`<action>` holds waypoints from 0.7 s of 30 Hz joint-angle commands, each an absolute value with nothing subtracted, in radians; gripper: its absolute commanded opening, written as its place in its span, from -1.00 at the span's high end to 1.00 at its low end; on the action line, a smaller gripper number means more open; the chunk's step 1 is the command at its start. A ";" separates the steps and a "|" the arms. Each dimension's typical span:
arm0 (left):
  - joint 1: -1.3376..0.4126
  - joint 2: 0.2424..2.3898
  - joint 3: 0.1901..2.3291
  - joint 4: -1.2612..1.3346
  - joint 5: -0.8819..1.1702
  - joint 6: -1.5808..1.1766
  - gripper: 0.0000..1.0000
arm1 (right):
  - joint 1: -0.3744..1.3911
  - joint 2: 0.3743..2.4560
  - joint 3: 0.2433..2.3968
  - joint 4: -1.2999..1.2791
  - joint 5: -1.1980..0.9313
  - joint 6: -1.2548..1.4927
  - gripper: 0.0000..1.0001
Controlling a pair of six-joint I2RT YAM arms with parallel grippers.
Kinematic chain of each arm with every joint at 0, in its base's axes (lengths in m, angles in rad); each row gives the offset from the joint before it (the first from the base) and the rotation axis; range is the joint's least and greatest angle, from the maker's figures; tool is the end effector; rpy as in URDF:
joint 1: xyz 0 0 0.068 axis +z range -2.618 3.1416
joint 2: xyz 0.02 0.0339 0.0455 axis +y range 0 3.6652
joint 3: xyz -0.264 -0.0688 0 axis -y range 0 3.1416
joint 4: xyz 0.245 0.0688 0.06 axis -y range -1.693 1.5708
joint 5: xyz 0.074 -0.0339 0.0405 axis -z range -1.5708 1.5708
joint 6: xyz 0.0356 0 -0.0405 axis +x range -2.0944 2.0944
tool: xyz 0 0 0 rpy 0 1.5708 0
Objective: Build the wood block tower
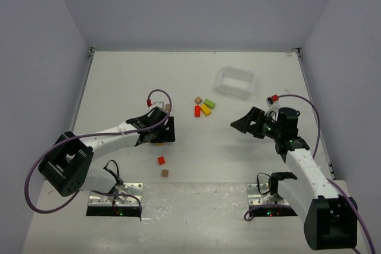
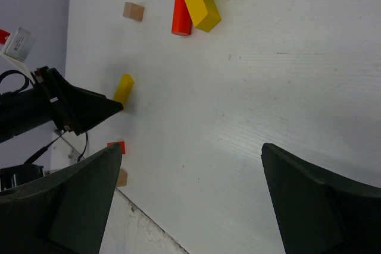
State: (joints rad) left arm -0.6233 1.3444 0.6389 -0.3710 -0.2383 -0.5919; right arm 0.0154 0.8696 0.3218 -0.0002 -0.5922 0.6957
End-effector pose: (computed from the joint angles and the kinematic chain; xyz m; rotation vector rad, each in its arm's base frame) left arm 0.1979 -0.1319 0.1620 -0.0377 2.6017 -0.1190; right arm 0.1781 0.0226 0.1849 0.3721 2.1600 1.0399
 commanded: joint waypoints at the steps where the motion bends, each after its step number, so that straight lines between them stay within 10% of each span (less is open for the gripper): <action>1: -0.632 1.384 0.685 -0.368 -0.311 -0.590 -0.77 | 0.015 0.855 0.322 0.035 -0.612 0.674 -0.97; 15: -0.649 1.496 0.742 -0.380 -0.387 -0.671 0.92 | 0.015 0.880 0.330 0.021 -0.591 0.666 -0.97; 21: -0.650 1.473 0.747 -0.383 -0.422 -0.676 0.93 | 0.015 0.891 0.331 0.023 -0.591 0.667 -0.97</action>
State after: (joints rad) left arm -0.6411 1.5005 0.7113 -0.3928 -0.3754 -0.6572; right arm 0.0154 0.8880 0.3218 -0.0029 -0.5876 0.6807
